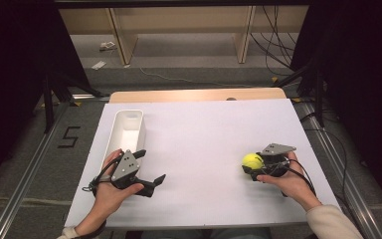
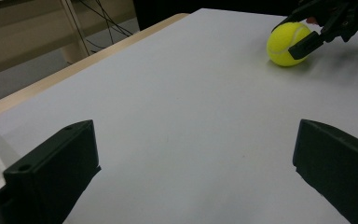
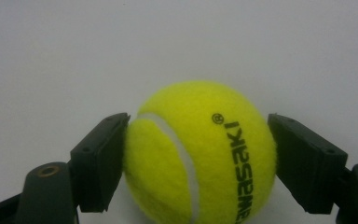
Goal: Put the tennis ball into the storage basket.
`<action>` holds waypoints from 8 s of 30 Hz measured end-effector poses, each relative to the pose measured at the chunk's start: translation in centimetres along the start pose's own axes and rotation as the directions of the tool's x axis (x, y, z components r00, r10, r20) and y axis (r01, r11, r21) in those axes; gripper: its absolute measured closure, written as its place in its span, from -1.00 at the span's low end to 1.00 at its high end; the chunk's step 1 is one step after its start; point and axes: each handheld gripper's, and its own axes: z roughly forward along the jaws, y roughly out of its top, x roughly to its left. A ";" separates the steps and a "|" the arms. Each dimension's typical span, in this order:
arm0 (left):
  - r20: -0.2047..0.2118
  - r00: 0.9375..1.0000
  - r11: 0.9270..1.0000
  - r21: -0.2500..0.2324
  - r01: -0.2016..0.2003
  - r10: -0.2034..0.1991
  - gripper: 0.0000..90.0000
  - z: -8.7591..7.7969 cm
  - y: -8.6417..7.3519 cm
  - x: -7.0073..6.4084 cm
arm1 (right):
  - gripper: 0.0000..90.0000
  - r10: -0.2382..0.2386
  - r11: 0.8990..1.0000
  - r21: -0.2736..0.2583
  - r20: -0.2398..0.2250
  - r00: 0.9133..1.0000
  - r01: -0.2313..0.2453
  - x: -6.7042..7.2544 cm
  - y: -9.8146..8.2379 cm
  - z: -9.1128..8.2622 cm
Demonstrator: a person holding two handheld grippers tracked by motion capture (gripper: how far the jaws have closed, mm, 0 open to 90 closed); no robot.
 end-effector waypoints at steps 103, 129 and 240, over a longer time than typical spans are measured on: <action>0.005 1.000 1.000 -0.005 0.000 0.000 -1.00 -0.1 0.1 -0.1 | -0.40 -0.073 0.977 -0.203 -0.031 0.997 0.065 4.6 7.0 1.9; 0.006 1.000 1.000 -0.005 0.001 -0.001 -1.00 -0.1 0.0 -0.1 | -0.40 -0.065 0.974 -0.221 -0.058 0.996 0.051 5.5 7.9 2.5; 0.011 1.000 1.000 -0.012 0.003 -0.002 -1.00 -0.3 0.1 0.0 | -0.40 -0.095 0.970 -0.235 -0.100 0.990 0.069 8.3 10.5 4.4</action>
